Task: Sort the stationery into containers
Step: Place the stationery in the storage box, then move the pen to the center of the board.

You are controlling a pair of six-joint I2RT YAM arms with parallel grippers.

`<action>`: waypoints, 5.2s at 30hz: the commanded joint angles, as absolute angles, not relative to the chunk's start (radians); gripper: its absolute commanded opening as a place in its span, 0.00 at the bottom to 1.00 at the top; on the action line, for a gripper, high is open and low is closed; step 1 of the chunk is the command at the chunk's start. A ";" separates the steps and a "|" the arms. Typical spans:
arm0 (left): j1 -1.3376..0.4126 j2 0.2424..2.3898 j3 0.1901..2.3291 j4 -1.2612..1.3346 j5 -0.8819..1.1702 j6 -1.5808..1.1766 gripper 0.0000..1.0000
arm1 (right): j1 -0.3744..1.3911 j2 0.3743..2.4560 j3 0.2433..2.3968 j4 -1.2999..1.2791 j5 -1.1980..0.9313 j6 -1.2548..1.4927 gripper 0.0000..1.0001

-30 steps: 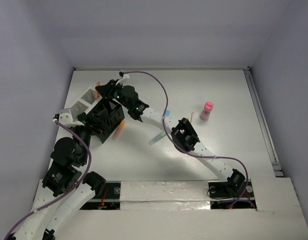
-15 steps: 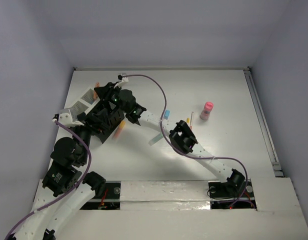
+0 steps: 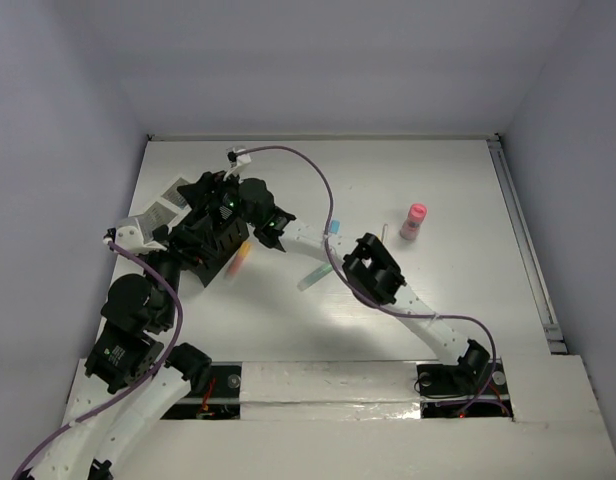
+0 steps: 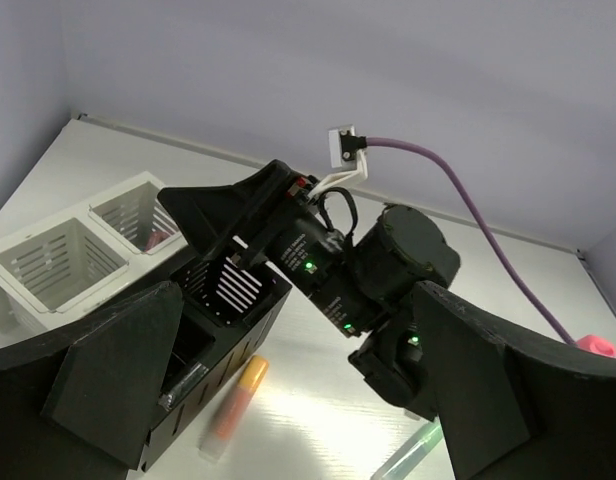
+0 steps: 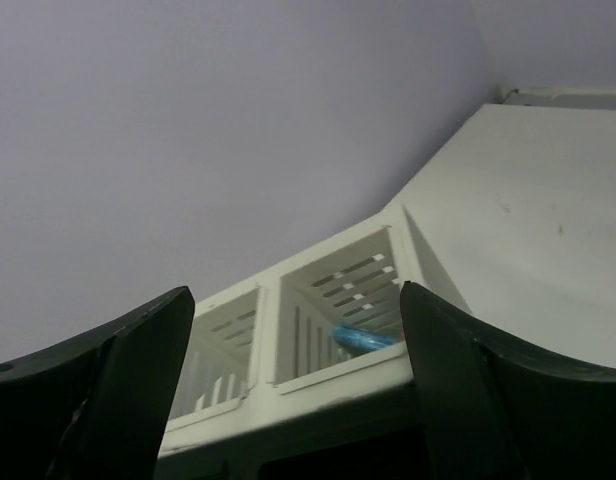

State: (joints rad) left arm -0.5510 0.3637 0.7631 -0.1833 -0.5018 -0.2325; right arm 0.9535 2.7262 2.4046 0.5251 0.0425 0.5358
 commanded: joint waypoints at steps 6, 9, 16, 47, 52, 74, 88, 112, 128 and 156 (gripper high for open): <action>-0.543 0.377 0.764 -0.147 -0.526 -0.235 0.99 | 0.962 2.430 2.245 0.643 -0.109 0.515 1.00; -0.543 0.374 0.765 -0.149 -0.529 -0.239 0.99 | 0.942 2.334 2.068 0.679 -0.103 0.514 1.00; -0.543 0.446 0.804 -0.192 -0.453 -0.304 0.99 | 0.850 1.927 1.524 0.631 -0.003 0.479 1.00; -0.565 1.262 0.678 -0.117 -0.512 -0.557 0.88 | 0.765 0.808 0.545 0.195 0.086 0.419 1.00; -0.565 1.341 0.699 -0.095 -0.511 -0.551 0.88 | 0.765 0.792 0.537 0.184 0.084 0.414 1.00; -0.565 1.425 0.673 -0.015 -0.434 -0.558 0.89 | 0.765 0.807 0.535 0.179 0.083 0.400 0.99; -0.660 1.361 0.729 -0.003 -0.484 -0.575 0.91 | 0.765 0.847 0.538 0.201 0.071 0.393 0.99; -0.641 1.494 0.724 -0.137 -0.770 -0.727 0.96 | 0.765 0.828 0.499 0.244 0.012 0.405 0.98; -0.641 1.634 0.804 -0.137 -0.747 -0.673 0.97 | 0.765 0.827 0.502 0.229 0.044 0.384 0.98; -0.666 1.490 0.810 -0.124 -0.680 -0.601 0.98 | 0.765 0.847 0.506 0.236 0.031 0.382 0.98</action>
State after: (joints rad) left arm -0.7151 1.5238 0.8322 -0.1207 -0.6830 -0.6353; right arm 0.7708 0.8570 0.5068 0.1879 0.0296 0.3954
